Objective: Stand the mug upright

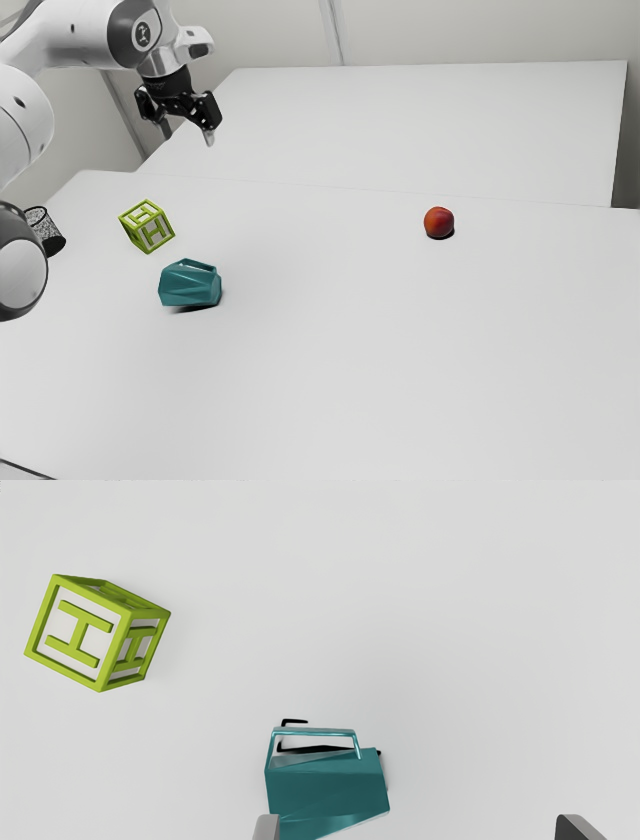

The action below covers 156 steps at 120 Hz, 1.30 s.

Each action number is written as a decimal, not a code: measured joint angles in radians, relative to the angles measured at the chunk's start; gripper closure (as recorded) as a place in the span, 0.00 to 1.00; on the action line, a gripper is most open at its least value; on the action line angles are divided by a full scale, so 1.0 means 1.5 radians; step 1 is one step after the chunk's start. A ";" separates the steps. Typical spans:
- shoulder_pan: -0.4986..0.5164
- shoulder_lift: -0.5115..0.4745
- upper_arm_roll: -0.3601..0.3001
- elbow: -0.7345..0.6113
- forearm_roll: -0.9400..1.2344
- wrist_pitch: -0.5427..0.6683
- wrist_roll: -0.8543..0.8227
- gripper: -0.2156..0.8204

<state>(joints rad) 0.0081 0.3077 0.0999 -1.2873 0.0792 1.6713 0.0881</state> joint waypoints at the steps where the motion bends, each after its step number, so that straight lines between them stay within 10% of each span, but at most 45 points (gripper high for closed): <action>1: 0.000 0.000 0.000 0.000 0.000 0.000 0.000 0.21; 25: -0.005 -0.020 0.006 -0.020 -0.002 -0.006 0.001 0.21; 65: -0.022 -0.179 0.089 -0.340 -0.084 0.034 0.022 0.21; 156: 0.035 -0.088 0.160 -0.406 -0.281 0.182 0.282 0.21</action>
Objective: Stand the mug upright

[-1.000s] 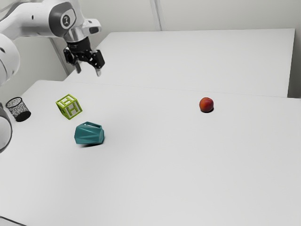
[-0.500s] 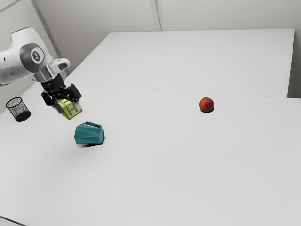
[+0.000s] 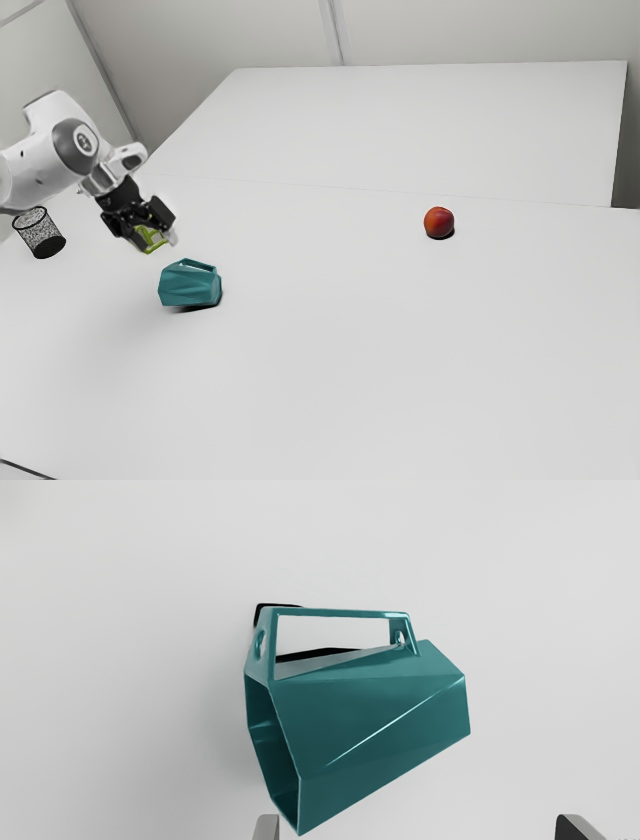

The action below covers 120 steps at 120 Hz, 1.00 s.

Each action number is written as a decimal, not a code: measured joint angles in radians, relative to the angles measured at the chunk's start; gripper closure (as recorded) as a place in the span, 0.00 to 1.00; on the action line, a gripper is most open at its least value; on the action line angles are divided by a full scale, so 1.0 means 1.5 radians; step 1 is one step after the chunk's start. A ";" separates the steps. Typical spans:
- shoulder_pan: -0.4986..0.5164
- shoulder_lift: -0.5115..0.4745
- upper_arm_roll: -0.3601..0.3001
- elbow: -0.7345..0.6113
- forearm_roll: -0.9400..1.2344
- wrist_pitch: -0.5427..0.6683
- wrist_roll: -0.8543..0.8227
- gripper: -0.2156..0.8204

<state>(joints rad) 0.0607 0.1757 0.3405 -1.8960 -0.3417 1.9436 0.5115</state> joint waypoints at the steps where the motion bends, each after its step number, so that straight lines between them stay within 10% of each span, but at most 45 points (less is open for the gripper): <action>1: 0.001 0.001 0.000 -0.001 -0.002 0.001 0.003 0.21; 120: 0.073 0.099 0.000 -0.032 -0.247 0.028 0.266 0.21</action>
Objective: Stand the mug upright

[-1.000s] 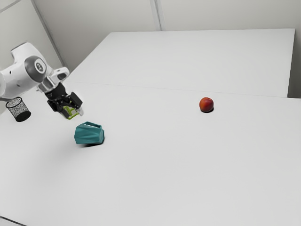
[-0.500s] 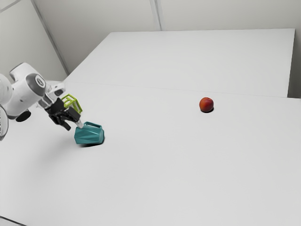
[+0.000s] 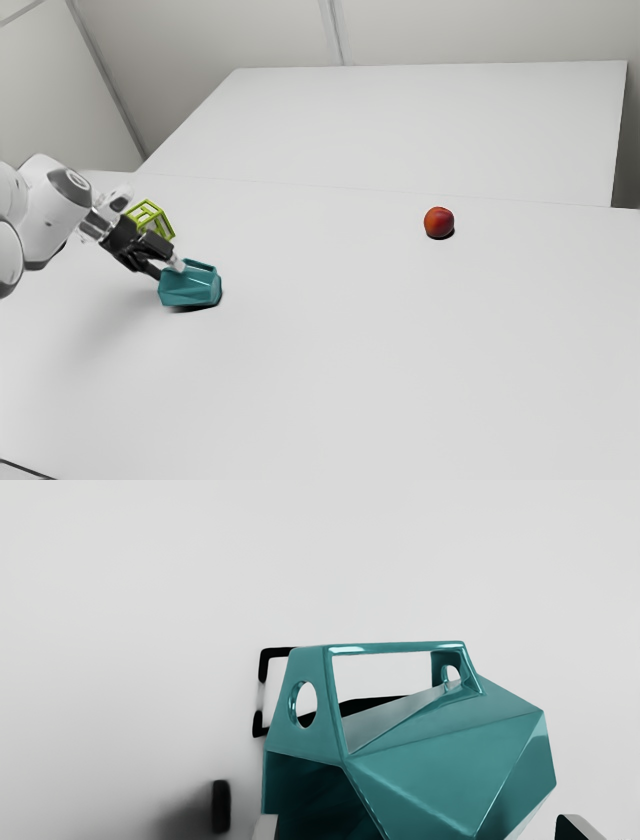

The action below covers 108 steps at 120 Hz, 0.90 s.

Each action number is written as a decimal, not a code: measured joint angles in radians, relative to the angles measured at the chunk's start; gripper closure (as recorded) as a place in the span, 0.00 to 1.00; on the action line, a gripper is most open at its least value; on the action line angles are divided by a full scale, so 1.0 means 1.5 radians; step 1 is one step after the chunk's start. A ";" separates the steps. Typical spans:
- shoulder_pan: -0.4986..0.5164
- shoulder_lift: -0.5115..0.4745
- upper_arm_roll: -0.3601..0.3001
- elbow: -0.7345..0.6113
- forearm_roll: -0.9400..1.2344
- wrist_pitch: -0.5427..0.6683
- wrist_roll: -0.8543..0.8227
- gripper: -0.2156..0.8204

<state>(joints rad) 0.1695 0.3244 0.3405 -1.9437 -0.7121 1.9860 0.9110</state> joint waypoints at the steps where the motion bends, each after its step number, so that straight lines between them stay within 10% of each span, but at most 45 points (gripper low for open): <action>1: 0.000 0.000 0.000 0.000 -0.001 -0.001 0.001 0.21; 108: 0.027 0.034 0.000 -0.019 -0.127 -0.078 0.071 0.21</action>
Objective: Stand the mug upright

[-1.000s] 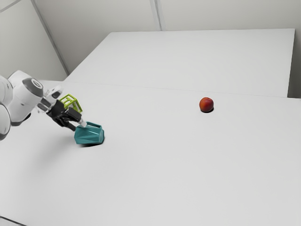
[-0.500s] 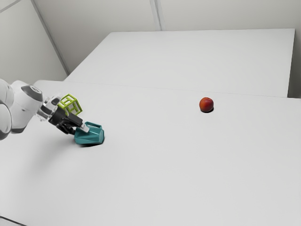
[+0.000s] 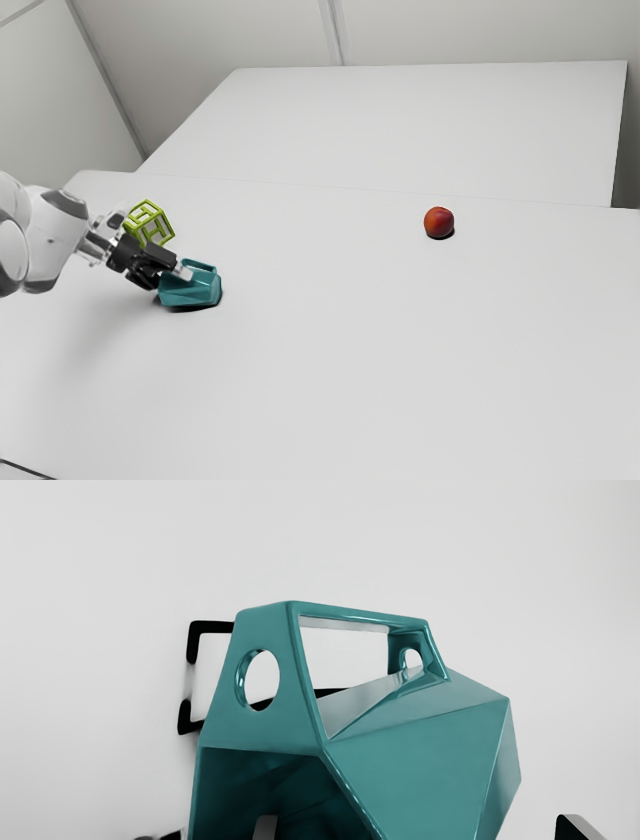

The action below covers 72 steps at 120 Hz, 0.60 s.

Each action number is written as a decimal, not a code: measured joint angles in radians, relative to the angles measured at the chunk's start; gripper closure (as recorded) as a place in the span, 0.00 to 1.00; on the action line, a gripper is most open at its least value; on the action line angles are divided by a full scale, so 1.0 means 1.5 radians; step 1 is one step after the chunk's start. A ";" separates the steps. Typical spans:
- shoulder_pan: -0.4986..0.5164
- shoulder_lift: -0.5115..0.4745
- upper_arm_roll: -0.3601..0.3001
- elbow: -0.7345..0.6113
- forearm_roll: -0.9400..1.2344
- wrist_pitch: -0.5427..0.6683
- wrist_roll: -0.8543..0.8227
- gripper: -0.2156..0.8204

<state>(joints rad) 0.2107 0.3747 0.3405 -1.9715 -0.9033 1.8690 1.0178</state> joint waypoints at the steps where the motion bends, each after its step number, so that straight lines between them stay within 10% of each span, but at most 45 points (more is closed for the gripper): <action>1: 0.000 0.000 0.000 0.000 -0.001 0.000 0.000 0.21; 72: 0.001 0.002 0.000 0.000 -0.031 -0.003 0.014 0.56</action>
<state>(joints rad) 0.2116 0.3782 0.3404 -1.9721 -0.9504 1.8640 1.0381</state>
